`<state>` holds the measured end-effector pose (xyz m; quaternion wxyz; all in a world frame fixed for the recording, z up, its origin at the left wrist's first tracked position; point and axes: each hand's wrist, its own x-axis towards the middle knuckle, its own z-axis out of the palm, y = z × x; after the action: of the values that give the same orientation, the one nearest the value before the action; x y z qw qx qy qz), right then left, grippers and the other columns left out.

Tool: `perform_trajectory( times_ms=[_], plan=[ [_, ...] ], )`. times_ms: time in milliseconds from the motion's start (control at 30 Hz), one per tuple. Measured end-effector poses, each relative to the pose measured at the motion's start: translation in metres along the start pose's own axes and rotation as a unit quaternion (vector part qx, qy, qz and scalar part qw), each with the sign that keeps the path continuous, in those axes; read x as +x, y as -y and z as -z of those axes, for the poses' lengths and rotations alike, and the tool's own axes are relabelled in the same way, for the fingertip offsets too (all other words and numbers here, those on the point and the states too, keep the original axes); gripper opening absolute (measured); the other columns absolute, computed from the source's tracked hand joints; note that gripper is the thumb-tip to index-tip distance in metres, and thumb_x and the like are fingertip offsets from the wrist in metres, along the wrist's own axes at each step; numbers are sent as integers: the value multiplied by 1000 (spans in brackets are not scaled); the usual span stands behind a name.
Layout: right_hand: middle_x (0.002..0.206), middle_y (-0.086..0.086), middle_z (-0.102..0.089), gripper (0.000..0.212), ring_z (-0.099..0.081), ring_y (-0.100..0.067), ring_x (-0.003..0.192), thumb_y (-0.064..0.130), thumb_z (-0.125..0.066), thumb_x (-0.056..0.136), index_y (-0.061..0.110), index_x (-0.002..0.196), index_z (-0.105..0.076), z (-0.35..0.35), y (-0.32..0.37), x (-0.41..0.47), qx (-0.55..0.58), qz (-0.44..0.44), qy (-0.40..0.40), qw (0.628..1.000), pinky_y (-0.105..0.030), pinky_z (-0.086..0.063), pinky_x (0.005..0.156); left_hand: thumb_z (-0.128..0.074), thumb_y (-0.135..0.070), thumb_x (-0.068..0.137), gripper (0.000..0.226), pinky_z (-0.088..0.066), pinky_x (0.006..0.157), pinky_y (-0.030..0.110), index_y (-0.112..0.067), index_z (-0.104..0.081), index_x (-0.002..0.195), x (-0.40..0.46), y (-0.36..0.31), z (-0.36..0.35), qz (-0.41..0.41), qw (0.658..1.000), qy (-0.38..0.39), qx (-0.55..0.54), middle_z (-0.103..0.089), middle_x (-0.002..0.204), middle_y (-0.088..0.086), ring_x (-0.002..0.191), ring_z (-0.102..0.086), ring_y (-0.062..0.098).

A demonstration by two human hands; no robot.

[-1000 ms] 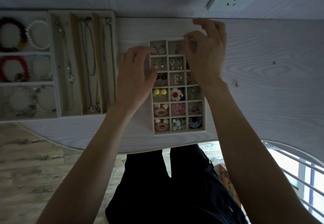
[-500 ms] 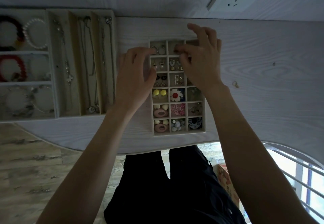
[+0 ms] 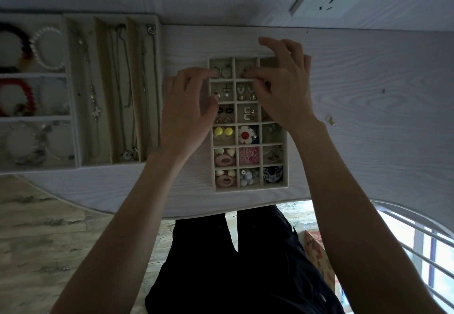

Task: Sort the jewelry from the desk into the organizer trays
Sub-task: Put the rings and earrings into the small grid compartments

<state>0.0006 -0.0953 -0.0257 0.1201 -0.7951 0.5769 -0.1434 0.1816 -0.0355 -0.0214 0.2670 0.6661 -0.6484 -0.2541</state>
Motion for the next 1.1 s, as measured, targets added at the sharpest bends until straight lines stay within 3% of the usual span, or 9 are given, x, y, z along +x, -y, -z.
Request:
perform_trajectory(
  times_ms=[200,400,733,967,1033,1100],
  plan=[
    [127,-6,-57,26,-46,-33,118,21,-50,81,19,88,-75,4,-1,2,5,-32,-35,999,-37,-35,88,-56,-15,88,35,-20,93,1,-14,-55,123,0,1,-1,-1,1000,0,3,-53,122,3,107,-28,-5],
    [133,-6,-53,27,-42,-34,122,22,-50,82,21,87,-76,0,4,5,-21,-9,10,1000,-40,-32,91,-56,-16,88,35,-20,93,1,-14,-55,122,0,2,-2,0,1000,-3,7,-53,122,4,108,-28,-5],
    [135,-4,-52,29,-43,-33,122,28,-47,85,28,92,-75,2,2,9,-20,14,17,1000,-37,-29,90,-58,-14,88,35,-21,93,1,-13,-56,122,-1,2,-2,0,1000,-6,2,-52,121,4,107,-27,-7],
    [127,-8,-57,31,-48,-32,117,16,-48,82,21,101,-72,10,0,-2,6,5,-31,999,-37,-36,86,-58,-14,88,37,-20,91,-1,-13,-54,125,-3,-2,2,-2,1000,1,11,-53,122,5,109,-35,0],
    [123,-7,-59,26,-49,-30,114,14,-50,84,18,100,-71,18,-5,-15,14,-17,-62,998,-35,-36,86,-57,-17,89,38,-21,97,4,-12,-53,126,-5,-5,2,-9,999,2,33,-54,123,6,116,-40,11],
    [115,-6,-63,22,-53,-27,109,12,-54,84,16,99,-70,30,-12,-36,17,-47,-102,994,-34,-37,85,-56,-21,89,38,-29,102,20,-12,-54,126,-7,-11,0,-34,997,8,66,-55,124,6,119,-43,20]
  ],
)
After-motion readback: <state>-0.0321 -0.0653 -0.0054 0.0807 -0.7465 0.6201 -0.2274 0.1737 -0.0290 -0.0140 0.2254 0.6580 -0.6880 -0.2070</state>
